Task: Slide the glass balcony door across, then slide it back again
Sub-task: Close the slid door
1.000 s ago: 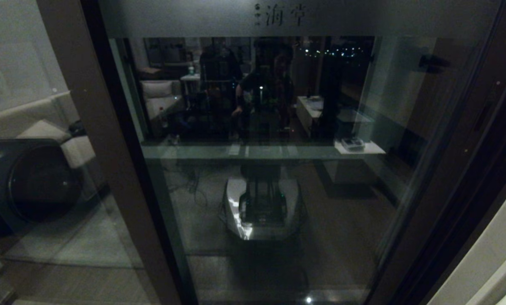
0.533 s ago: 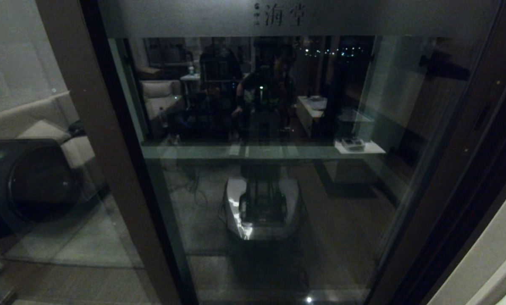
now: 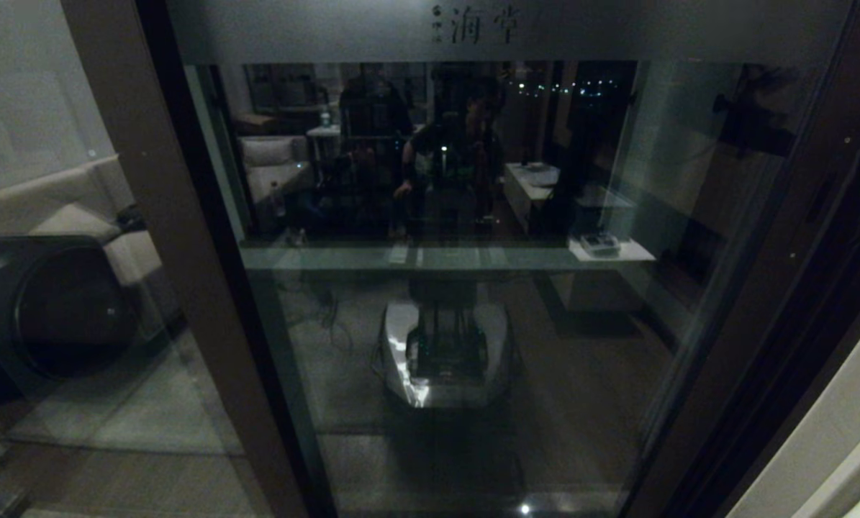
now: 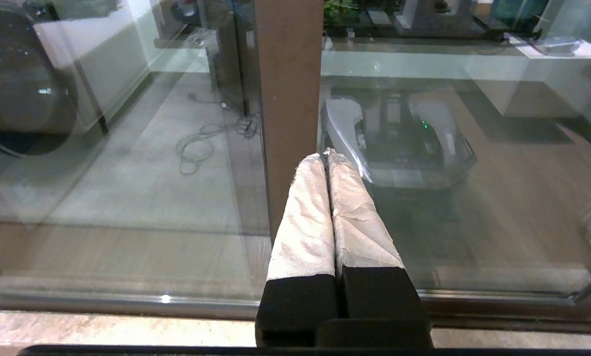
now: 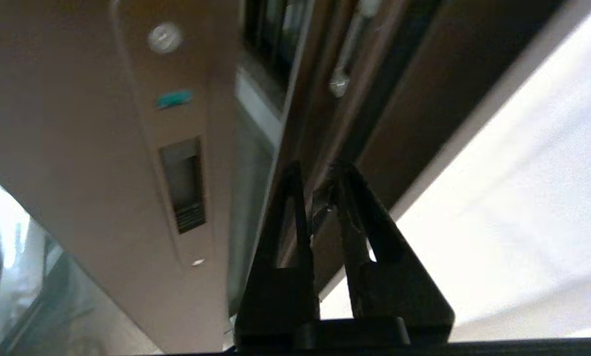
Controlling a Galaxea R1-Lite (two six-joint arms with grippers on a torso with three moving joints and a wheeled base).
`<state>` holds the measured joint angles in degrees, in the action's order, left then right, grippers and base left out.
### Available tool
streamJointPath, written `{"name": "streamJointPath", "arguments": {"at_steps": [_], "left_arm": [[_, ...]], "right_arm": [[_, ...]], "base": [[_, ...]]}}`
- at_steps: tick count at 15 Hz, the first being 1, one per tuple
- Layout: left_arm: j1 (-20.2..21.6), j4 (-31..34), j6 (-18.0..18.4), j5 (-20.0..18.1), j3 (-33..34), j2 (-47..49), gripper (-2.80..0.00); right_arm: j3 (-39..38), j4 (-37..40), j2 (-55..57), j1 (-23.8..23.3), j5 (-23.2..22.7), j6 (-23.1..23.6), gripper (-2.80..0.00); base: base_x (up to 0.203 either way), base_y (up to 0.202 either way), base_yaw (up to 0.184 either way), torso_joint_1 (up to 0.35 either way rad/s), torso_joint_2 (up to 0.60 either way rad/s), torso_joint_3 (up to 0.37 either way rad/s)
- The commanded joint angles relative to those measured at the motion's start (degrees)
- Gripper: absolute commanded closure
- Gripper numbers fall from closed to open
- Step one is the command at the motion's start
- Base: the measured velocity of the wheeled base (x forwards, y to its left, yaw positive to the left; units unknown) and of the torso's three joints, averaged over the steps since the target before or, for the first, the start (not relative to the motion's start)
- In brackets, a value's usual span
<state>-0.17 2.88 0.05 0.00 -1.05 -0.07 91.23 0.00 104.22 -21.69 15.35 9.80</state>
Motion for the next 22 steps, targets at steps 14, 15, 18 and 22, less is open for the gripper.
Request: {"name": "streamJointPath", "arguments": {"at_steps": [14,15,18,22], "left_arm": [[0.00,0.02,0.02,0.00,-0.01,-0.01,0.00],[0.00,0.02,0.04,0.00,-0.01,-0.01,0.00],[0.00,0.02,-0.02,0.00,-0.01,-0.01,0.00],[0.00,0.02,0.03,0.00,-0.01,-0.01,0.00]], "right_arm": [[-5.52,0.27,-4.19,1.74,-10.39,-0.40,0.00],[-5.16,0.04,-3.35,1.74,-10.28,-0.40,0.00],[-3.82,0.00,-0.86,1.74,-10.23,-0.47,0.00],[-2.17,-0.09,2.11,1.74,-10.41,-1.35,0.00]], "base": [[0.000,0.000,0.000,0.000,0.00,0.000],[0.000,0.000,0.000,0.000,0.00,0.000],[0.000,0.000,0.000,0.000,0.00,0.000],[0.000,0.000,0.000,0.000,0.00,0.000]]}}
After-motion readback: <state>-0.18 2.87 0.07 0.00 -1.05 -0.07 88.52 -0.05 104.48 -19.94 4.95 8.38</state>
